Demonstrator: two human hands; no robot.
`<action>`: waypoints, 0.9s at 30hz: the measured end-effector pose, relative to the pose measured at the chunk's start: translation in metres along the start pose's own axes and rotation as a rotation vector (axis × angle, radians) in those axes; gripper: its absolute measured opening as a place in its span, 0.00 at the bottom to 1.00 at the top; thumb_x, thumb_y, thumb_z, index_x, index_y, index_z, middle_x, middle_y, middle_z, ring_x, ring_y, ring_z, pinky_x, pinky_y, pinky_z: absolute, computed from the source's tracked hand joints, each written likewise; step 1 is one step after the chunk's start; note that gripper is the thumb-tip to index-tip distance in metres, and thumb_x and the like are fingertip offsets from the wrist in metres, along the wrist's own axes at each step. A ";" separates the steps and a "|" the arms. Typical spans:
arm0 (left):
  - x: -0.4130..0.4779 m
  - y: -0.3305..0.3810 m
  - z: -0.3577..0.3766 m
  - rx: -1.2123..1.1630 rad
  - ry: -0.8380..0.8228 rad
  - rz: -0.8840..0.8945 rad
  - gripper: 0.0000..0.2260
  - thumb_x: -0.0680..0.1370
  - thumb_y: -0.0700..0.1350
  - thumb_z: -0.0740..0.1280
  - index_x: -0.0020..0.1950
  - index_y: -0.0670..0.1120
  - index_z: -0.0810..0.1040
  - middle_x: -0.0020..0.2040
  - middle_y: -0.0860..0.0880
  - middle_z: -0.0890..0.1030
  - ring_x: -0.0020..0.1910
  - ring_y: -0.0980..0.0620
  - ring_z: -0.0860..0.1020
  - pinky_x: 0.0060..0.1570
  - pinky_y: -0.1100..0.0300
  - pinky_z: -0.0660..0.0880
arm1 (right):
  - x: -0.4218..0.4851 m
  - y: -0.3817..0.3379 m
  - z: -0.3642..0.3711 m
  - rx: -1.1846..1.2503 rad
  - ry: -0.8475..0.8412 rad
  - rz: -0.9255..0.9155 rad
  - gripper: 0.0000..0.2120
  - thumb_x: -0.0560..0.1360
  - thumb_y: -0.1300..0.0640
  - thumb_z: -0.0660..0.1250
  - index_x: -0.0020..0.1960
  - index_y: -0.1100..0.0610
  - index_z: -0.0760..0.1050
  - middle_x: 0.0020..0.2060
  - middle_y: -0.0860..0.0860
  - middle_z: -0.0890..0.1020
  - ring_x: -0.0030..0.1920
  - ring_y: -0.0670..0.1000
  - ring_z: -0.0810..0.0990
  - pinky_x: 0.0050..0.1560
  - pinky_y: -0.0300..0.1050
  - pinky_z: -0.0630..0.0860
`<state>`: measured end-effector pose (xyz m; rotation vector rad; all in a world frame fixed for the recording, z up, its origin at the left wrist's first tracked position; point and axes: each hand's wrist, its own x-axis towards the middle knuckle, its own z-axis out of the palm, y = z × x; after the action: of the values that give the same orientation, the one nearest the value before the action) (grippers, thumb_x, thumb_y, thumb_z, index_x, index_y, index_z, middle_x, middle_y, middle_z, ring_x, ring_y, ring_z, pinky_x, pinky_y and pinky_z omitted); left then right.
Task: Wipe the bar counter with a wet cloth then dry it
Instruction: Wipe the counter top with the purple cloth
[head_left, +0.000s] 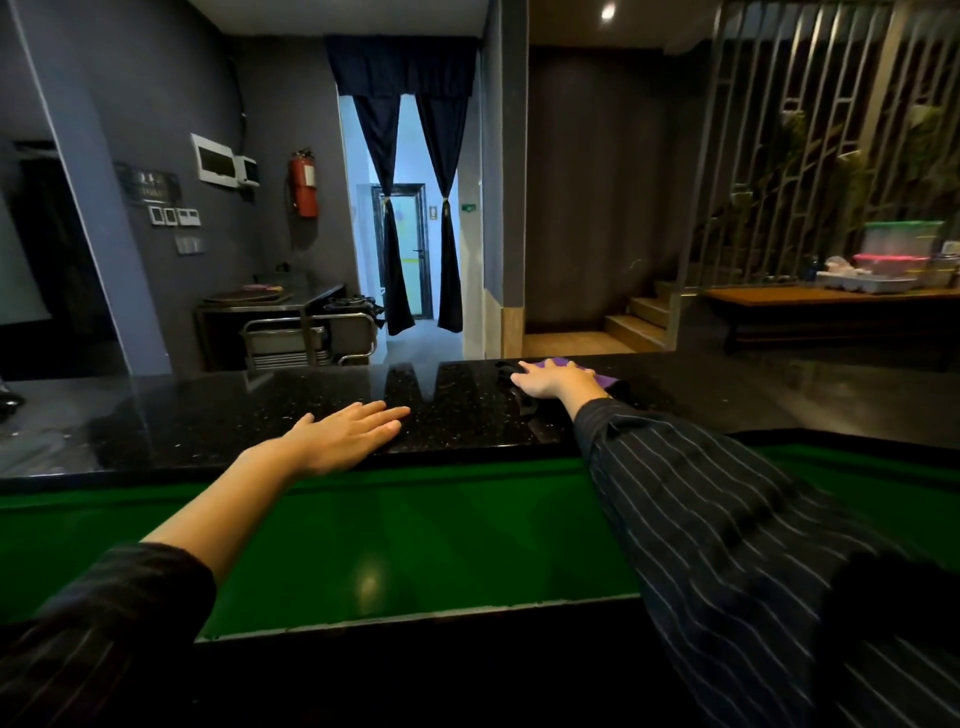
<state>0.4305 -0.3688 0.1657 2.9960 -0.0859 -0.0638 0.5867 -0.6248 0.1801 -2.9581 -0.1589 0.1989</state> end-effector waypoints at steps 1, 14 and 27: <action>0.000 0.000 0.002 0.013 0.017 0.004 0.21 0.81 0.60 0.43 0.74 0.66 0.49 0.79 0.57 0.49 0.78 0.53 0.46 0.71 0.33 0.44 | 0.006 -0.008 0.000 -0.001 0.001 0.006 0.29 0.78 0.33 0.45 0.77 0.40 0.51 0.79 0.52 0.51 0.77 0.62 0.47 0.74 0.64 0.41; -0.011 0.001 0.012 0.016 0.184 0.001 0.20 0.82 0.58 0.42 0.74 0.66 0.54 0.78 0.57 0.56 0.77 0.55 0.53 0.73 0.39 0.50 | 0.013 -0.122 0.024 -0.091 -0.105 -0.407 0.30 0.79 0.36 0.47 0.78 0.45 0.49 0.79 0.51 0.50 0.78 0.58 0.48 0.75 0.64 0.46; -0.046 -0.081 -0.006 0.034 0.100 -0.070 0.22 0.80 0.62 0.45 0.75 0.65 0.53 0.78 0.53 0.55 0.77 0.51 0.52 0.73 0.38 0.50 | -0.014 -0.091 0.022 -0.055 0.053 0.135 0.32 0.78 0.34 0.46 0.78 0.44 0.47 0.78 0.62 0.48 0.76 0.66 0.47 0.74 0.64 0.44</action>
<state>0.3898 -0.2853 0.1618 3.0294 0.0293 0.0807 0.5608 -0.5340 0.1765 -3.0274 0.0431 0.1356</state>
